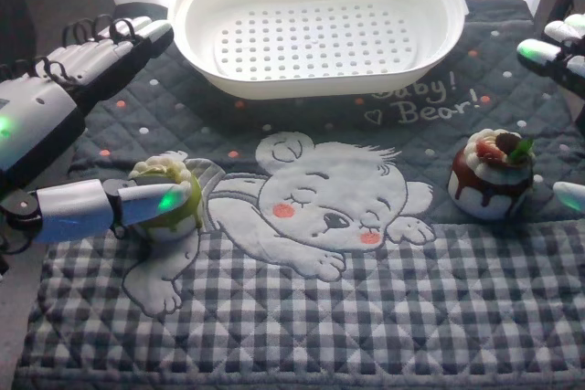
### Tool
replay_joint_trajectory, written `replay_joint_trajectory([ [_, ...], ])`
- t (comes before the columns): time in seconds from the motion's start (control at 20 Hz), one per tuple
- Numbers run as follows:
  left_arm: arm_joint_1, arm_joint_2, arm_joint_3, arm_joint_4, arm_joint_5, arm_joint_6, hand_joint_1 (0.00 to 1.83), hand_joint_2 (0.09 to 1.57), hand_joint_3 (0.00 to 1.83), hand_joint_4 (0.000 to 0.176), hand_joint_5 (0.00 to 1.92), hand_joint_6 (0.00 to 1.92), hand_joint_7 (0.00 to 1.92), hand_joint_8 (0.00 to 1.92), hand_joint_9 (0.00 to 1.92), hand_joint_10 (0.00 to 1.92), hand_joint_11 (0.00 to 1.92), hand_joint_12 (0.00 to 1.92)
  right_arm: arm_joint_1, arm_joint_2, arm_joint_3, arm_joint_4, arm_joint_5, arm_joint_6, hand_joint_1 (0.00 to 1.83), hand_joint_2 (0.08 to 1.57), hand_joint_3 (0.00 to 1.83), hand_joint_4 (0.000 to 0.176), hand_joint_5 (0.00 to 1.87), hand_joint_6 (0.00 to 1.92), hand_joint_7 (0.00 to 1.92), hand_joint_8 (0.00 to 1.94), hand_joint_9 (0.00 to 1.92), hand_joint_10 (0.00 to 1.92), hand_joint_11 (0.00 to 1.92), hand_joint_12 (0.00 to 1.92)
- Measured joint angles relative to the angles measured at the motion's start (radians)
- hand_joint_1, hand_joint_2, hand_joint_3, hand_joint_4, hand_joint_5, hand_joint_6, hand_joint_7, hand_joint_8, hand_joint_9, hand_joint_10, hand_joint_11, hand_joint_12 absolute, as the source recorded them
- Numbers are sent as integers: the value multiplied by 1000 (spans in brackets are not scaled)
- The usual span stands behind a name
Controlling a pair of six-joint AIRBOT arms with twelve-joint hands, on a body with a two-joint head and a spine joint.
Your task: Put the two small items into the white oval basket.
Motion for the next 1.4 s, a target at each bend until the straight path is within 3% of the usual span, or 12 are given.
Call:
replay_joint_trajectory([
  [0.3,0,-14,6,4,65,0,641,1067,0,13,36,3,11,4,4,2,50,32,111,-45,27,-56,-115,-5,582,1131,0,68,0,0,0,0,0,0,0,0],
  [0.35,0,-14,6,8,89,0,733,1056,0,53,40,5,11,3,0,0,44,34,142,-70,43,-74,-133,-14,574,1132,0,92,0,0,0,0,0,0,0,0],
  [0.5,-2,-18,21,18,158,0,801,1043,1,63,82,3,19,1,0,0,0,419,140,-93,49,-94,-203,-15,598,1129,0,96,0,0,0,0,0,0,0,0],
  [0.65,-21,-21,37,28,232,1,829,1029,0,75,156,9,113,8,138,38,0,1108,142,-113,79,-89,-252,-17,627,1135,0,84,0,0,0,0,0,0,0,0],
  [0.8,-45,-53,61,55,305,1,801,1032,0,81,184,6,151,6,168,40,0,1296,153,-127,100,-74,-298,-18,642,1118,0,111,0,0,0,0,0,0,0,0],
  [0.85,-51,-58,65,66,330,1,802,1038,2,61,208,10,172,8,188,49,0,1388,153,-133,105,-79,-308,-18,649,1106,0,119,0,0,0,0,0,0,0,0],
  [1.0,-52,-65,72,75,357,0,901,1045,0,28,287,7,217,4,222,230,0,1681,153,-157,121,-81,-338,-18,738,1092,0,95,0,0,0,0,0,0,0,0],
  [1.1,-55,-69,79,66,357,-2,1060,1073,0,6,373,8,269,1,195,437,0,1696,159,-167,135,-77,-350,-18,779,1124,3,34,0,0,0,0,19,8,0,0],
  [1.15,-56,-69,79,67,357,0,1153,1101,2,0,446,17,319,6,217,650,0,1734,161,-172,138,-73,-354,-18,816,1193,0,22,137,9,152,0,237,13,0,736],
  [1.2,-61,-69,79,67,359,-1,1206,1134,4,0,505,23,394,18,257,838,95,1727,161,-179,147,-76,-354,-16,912,1208,0,0,298,9,445,25,461,302,93,1437],
  [1.35,-64,-70,85,67,357,-3,1232,1188,6,0,623,52,565,62,334,1186,328,1767,180,-199,167,-69,-357,-14,1073,1228,0,0,603,80,774,94,604,1069,548,1678],
  [1.4,-66,-70,89,68,357,-3,1235,1200,6,0,654,59,605,73,380,1190,373,1752,182,-204,172,-70,-359,-14,1126,1258,12,0,592,1213,791,1086,671,1216,689,1669],
])
